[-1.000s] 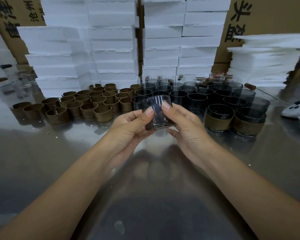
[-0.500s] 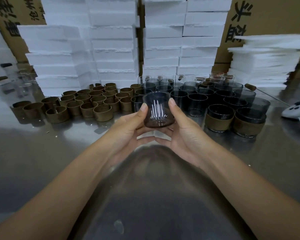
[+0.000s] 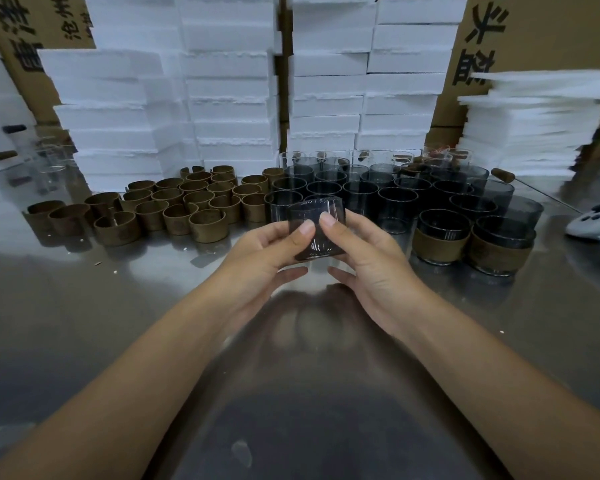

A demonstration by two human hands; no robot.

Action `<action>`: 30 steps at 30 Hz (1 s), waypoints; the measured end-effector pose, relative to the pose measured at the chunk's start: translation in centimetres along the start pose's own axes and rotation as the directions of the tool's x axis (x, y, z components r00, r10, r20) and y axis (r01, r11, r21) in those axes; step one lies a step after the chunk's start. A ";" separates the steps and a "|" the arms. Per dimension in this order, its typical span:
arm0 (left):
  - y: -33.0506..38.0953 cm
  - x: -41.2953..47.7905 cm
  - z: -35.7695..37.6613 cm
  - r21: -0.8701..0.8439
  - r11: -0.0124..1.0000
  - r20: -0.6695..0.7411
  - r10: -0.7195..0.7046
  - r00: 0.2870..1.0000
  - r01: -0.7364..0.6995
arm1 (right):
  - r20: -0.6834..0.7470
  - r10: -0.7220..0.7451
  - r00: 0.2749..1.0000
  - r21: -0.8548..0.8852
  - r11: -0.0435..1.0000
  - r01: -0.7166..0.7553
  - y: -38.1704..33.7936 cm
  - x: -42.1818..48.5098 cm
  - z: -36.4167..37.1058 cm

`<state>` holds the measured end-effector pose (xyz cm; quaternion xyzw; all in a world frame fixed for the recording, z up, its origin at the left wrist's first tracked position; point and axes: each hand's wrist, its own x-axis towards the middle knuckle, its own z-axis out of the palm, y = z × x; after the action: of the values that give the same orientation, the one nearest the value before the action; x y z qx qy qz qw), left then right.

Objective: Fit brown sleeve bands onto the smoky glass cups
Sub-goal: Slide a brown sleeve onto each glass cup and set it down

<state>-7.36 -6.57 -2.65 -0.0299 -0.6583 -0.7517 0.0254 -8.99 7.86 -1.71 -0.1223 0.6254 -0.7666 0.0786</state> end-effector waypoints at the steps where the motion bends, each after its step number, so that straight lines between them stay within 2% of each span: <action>1: 0.0 0.0 -0.1 -0.011 1.000 0.010 0.001 1.000 0.000 | -0.003 -0.004 1.000 0.000 1.000 0.004 0.0 0.0 -0.1; 8: 0.2 0.0 -0.2 -0.113 0.994 0.108 0.011 0.994 0.001 | 0.011 0.017 1.000 0.053 0.998 -0.018 -0.1 0.3 -0.9; 13: 0.2 0.1 -0.2 -0.152 0.988 0.124 0.008 0.992 0.011 | 0.036 0.006 0.999 0.063 0.998 -0.008 0.0 0.4 -1.1; 17: 0.2 0.1 -0.3 -0.097 0.995 0.108 -0.027 0.994 0.038 | 0.079 0.037 0.996 -0.039 0.999 -0.034 0.3 0.4 -0.7; 21: 0.2 0.0 -0.3 0.043 0.999 -0.001 -0.020 1.000 0.020 | 0.041 0.019 0.999 -0.067 0.998 -0.016 0.3 0.4 -0.6; 23: 0.2 0.0 -0.2 0.051 0.999 -0.039 -0.002 0.999 0.004 | -0.020 -0.003 1.000 -0.072 0.997 0.001 0.2 0.2 -0.6; 26: 0.3 0.0 0.1 0.028 1.000 -0.004 -0.002 1.000 0.003 | -0.086 -0.015 0.996 -0.084 0.996 0.008 0.3 0.1 -0.4; 30: 0.2 0.0 0.1 0.026 0.999 -0.015 0.028 1.000 -0.028 | -0.050 -0.037 0.998 -0.063 0.997 0.033 0.3 0.0 0.0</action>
<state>-7.35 -6.48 -2.44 -0.0330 -0.6672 -0.7430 0.0411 -9.05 7.83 -1.99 -0.1160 0.6486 -0.7509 0.0453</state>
